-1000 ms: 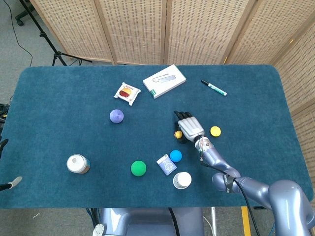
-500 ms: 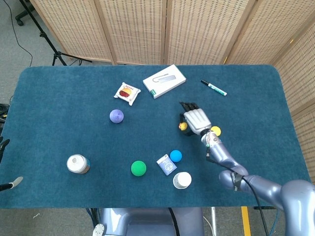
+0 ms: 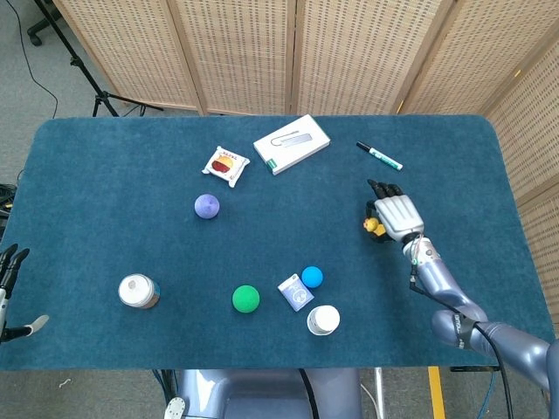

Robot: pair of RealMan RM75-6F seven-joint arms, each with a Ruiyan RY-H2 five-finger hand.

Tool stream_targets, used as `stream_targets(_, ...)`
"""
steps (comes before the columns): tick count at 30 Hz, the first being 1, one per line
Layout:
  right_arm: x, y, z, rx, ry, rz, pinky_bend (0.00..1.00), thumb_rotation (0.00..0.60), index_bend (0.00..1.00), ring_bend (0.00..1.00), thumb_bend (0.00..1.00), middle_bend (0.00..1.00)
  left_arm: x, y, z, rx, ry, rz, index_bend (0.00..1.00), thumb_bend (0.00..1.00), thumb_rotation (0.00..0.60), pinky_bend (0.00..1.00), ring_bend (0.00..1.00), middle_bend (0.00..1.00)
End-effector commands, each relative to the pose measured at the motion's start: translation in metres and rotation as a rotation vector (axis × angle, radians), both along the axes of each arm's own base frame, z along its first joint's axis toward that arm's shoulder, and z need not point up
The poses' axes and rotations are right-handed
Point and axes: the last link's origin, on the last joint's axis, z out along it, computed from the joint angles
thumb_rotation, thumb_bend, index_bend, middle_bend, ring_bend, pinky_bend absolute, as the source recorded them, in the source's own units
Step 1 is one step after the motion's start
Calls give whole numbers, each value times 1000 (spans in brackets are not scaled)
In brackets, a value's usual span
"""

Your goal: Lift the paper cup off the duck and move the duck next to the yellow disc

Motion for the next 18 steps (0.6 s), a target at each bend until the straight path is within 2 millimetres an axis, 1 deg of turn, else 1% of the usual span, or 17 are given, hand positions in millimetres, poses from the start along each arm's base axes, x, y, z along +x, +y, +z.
stream_targets(1, -5, 2, 2, -1, -4, -12, 64, 600, 575, 0, 337, 0, 1, 0, -2, -5, 4, -1, 0, 0, 600, 0, 0, 0)
stream_targets(7, -13, 2, 1, -1, 3, -24, 64, 600, 574, 0, 337, 0, 1, 0, -3, -9, 7, -2, 0, 0, 600, 0, 0, 0)
stream_targets(13, -25, 2, -2, 6, 20, -45, 64, 600, 574, 0, 337, 0, 0, 0, -2, -9, 4, 3, 0, 0, 600, 0, 0, 0)
stream_targets(18, -28, 4, -4, 12, 28, -39, 64, 600, 575, 0, 337, 0, 0, 0, -2, -8, 3, 4, 0, 0, 600, 0, 0, 0)
